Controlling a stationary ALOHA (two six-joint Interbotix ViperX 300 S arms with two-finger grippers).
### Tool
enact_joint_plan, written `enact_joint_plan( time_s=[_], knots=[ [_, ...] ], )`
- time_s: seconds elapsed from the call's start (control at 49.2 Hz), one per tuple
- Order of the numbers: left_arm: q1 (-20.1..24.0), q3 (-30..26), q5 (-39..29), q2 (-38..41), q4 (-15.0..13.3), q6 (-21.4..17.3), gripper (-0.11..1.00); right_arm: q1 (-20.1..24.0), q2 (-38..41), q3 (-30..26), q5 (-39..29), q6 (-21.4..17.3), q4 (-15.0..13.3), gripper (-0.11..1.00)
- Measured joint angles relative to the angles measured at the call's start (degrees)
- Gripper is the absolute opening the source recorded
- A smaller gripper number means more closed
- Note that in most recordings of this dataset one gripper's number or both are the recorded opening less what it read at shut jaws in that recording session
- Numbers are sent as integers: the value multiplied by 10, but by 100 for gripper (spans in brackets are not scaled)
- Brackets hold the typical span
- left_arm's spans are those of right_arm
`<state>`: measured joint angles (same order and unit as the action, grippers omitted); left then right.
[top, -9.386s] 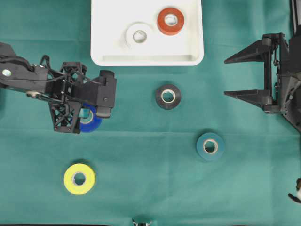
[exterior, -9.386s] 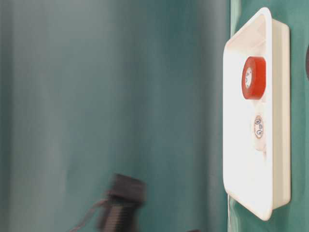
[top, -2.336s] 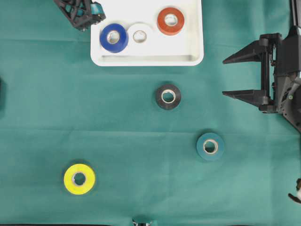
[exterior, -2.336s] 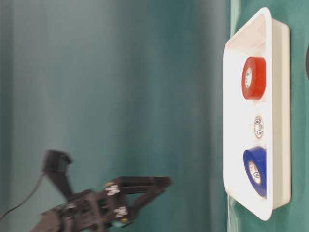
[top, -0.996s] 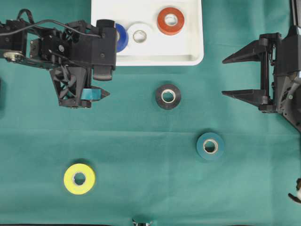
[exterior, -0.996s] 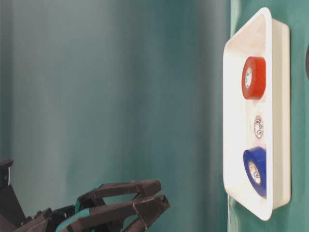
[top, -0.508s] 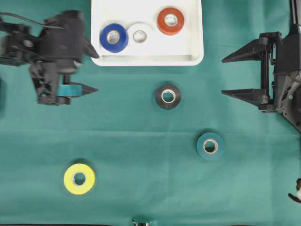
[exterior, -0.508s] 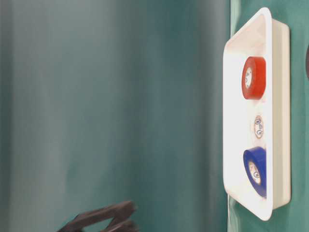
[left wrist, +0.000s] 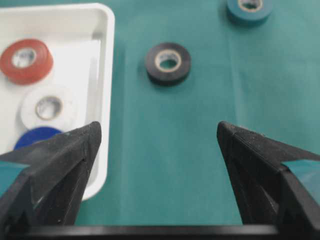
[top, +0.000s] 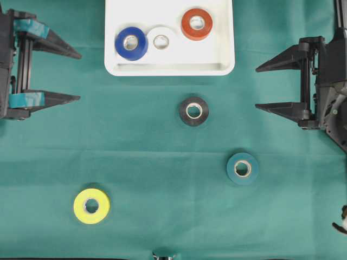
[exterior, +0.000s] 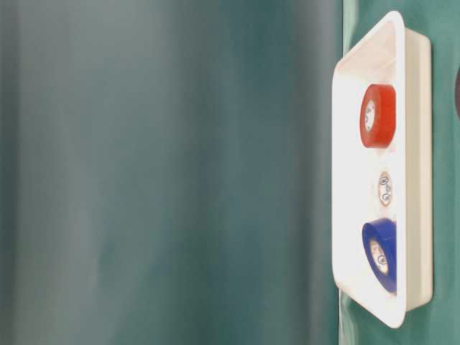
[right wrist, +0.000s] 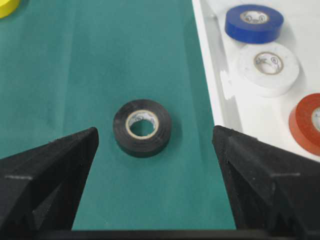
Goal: Pick up the tape from a random location and place it into the white case.
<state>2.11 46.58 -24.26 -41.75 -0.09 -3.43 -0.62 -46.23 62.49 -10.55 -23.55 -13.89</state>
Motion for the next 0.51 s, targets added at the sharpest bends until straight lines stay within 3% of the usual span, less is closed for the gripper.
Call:
enact_joint_plan(
  time_s=[0.508],
  knots=[
    [1,115,102,-69,-3,1,96,1,-2,-1,10,4,-4,88]
  ],
)
